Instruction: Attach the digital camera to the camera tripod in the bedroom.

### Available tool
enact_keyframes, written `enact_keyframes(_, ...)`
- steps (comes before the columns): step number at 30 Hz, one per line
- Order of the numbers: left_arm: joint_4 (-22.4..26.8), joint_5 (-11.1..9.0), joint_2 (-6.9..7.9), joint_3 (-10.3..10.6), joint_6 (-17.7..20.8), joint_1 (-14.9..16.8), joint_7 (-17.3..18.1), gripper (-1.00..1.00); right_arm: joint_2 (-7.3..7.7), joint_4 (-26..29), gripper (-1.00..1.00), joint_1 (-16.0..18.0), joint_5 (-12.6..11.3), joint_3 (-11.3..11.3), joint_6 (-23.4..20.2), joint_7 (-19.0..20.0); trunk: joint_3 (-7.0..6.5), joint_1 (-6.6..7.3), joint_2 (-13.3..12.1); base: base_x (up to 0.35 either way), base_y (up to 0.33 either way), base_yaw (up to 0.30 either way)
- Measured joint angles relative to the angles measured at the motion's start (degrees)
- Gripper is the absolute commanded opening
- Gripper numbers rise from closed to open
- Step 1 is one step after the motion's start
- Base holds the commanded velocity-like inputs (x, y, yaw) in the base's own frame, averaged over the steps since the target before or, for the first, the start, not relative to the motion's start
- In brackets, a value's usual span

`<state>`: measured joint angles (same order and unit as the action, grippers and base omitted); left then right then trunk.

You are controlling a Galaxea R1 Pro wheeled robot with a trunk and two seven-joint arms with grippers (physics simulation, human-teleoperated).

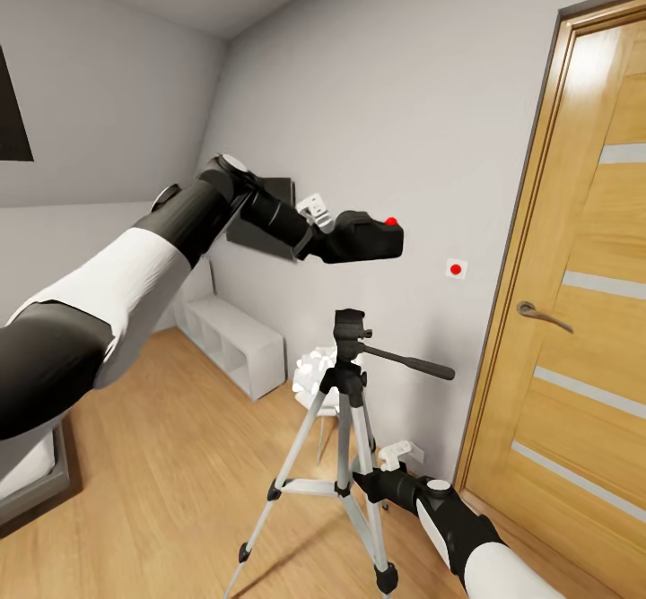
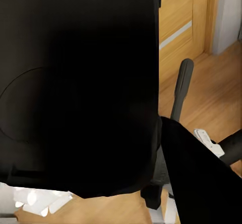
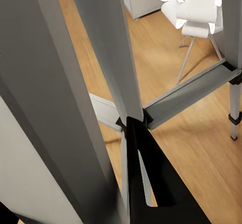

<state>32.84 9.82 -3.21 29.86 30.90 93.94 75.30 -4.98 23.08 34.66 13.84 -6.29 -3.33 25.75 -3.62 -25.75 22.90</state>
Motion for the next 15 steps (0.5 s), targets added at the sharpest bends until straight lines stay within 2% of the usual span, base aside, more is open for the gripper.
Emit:
enact_keyframes(6, -0.4, 0.0, 0.94, -0.1, -0.2, 0.0, 0.3, -1.00, 0.00, 0.0, -1.00, 0.0, 0.0, 0.0, 0.0, 0.0, 0.00, 0.00, 0.0, 0.000, 0.000, 0.000)
enact_keyframes(9, -2.3, 0.0, 1.09, -0.1, -1.4, 0.0, 0.4, -1.00, 0.00, 0.0, -1.00, 0.0, 0.0, 0.0, 0.0, 0.0, 0.00, 0.00, 0.0, 0.000, 0.000, 0.000)
enact_keyframes(13, -7.1, 0.1, 1.06, 0.0, -6.3, 0.0, 0.5, -1.00, 0.00, 0.0, -1.00, 0.0, 0.0, 0.0, -0.1, 0.0, 0.00, 0.00, 0.0, 0.000, 0.000, 0.000)
enact_keyframes(15, -10.3, 0.1, 0.96, -0.1, -10.3, 0.0, 0.5, -1.00, 0.00, 0.0, -1.00, 0.0, 0.0, 0.0, -0.1, 0.0, 0.00, 0.00, 0.0, 0.000, 0.000, 0.000)
